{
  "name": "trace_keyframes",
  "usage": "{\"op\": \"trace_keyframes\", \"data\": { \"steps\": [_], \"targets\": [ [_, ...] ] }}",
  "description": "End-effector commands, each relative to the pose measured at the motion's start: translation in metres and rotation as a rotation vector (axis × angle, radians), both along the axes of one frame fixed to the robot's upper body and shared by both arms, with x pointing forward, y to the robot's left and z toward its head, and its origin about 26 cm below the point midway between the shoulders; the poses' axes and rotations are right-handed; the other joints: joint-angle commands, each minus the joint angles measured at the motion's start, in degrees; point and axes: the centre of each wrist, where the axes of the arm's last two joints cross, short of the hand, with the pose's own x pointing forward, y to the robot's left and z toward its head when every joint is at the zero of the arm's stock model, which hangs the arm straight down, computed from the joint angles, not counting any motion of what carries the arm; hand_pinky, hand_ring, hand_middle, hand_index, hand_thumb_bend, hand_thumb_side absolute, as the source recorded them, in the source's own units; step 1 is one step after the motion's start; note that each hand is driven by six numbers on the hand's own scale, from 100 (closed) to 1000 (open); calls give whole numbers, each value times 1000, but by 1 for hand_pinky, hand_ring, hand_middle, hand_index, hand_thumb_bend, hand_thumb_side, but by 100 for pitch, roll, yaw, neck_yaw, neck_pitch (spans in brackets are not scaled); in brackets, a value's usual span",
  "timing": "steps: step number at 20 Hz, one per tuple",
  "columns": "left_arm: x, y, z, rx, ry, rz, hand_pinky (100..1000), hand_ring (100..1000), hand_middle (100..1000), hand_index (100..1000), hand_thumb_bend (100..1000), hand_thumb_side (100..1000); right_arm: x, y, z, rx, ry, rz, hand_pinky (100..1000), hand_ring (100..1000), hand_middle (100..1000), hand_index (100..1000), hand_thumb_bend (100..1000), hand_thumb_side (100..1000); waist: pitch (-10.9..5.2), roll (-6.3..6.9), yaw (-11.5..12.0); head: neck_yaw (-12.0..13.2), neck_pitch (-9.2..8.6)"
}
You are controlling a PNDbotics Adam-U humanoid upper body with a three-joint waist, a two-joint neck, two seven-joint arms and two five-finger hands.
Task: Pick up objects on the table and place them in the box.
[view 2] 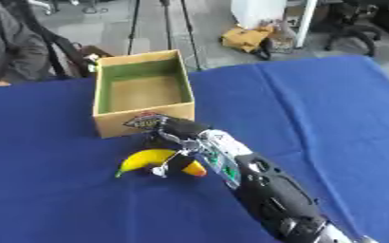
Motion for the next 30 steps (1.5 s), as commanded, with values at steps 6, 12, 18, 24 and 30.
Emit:
{"op": "trace_keyframes", "data": {
  "steps": [6,12,18,24,30],
  "targets": [
    [0,1,9,6,-30,0,673,800,586,699,563,966,3,-5,8,1,-24,-13,541,539,537,617,215,357,-86,9,4,-10,-90],
    [0,1,9,6,-31,0,673,800,585,699,564,966,3,-5,8,6,-31,-18,532,526,521,598,152,306,-89,8,4,-4,-97],
    [0,1,9,7,-32,1,673,800,585,699,564,965,3,-5,12,11,-40,-17,532,526,521,596,151,298,-90,2,2,-6,-102],
    [0,1,9,8,-33,3,673,800,585,699,565,966,2,-7,31,21,-89,-9,535,528,522,596,150,296,-93,-17,-15,1,-108],
    [1,2,10,10,-36,5,673,801,585,699,565,966,2,-13,52,21,-140,-20,537,531,524,595,160,292,-93,-36,-36,18,-129]
  ]
}}
